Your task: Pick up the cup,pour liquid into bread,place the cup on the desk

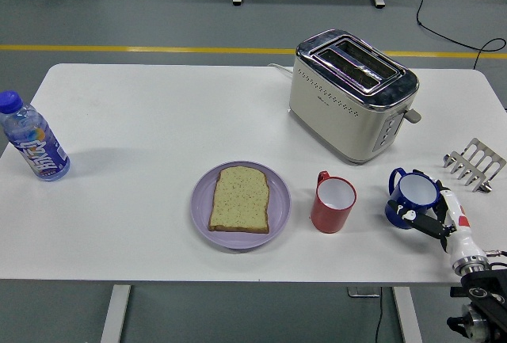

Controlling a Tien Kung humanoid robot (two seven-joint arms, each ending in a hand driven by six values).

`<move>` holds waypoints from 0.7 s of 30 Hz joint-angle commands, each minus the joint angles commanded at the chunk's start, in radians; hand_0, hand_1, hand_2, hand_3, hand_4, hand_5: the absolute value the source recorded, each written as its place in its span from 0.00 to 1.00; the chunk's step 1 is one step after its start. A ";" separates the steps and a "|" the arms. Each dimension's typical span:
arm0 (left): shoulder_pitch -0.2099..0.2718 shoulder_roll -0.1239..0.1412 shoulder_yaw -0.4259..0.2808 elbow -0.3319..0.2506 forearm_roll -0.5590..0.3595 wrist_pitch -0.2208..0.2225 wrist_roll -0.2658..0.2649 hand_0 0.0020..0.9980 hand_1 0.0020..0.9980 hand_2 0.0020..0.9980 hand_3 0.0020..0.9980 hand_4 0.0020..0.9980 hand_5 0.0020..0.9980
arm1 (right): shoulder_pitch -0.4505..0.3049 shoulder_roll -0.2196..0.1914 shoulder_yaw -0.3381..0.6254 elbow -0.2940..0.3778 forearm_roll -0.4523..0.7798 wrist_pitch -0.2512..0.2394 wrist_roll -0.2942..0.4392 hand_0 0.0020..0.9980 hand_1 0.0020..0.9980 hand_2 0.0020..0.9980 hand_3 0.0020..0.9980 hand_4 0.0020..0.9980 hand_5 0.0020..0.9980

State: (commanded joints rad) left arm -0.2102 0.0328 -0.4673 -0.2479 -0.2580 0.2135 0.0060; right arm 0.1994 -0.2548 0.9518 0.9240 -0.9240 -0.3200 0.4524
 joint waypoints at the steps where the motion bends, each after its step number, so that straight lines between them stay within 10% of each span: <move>1: 0.000 0.000 0.000 0.000 0.000 0.000 0.000 0.69 0.76 0.77 0.61 0.40 1.00 | 0.000 0.000 -0.001 -0.001 0.002 -0.001 0.001 0.87 0.70 0.77 0.81 0.92 0.15; 21: 0.002 -0.001 -0.006 -0.001 0.010 0.003 0.004 0.69 0.76 0.77 0.61 0.40 1.00 | 0.001 -0.001 -0.010 -0.009 0.029 -0.014 0.013 0.71 0.59 0.67 0.75 0.87 0.16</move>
State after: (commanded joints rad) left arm -0.2078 0.0322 -0.4737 -0.2488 -0.2477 0.2165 0.0099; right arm 0.2005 -0.2556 0.9422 0.9153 -0.8949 -0.3344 0.4649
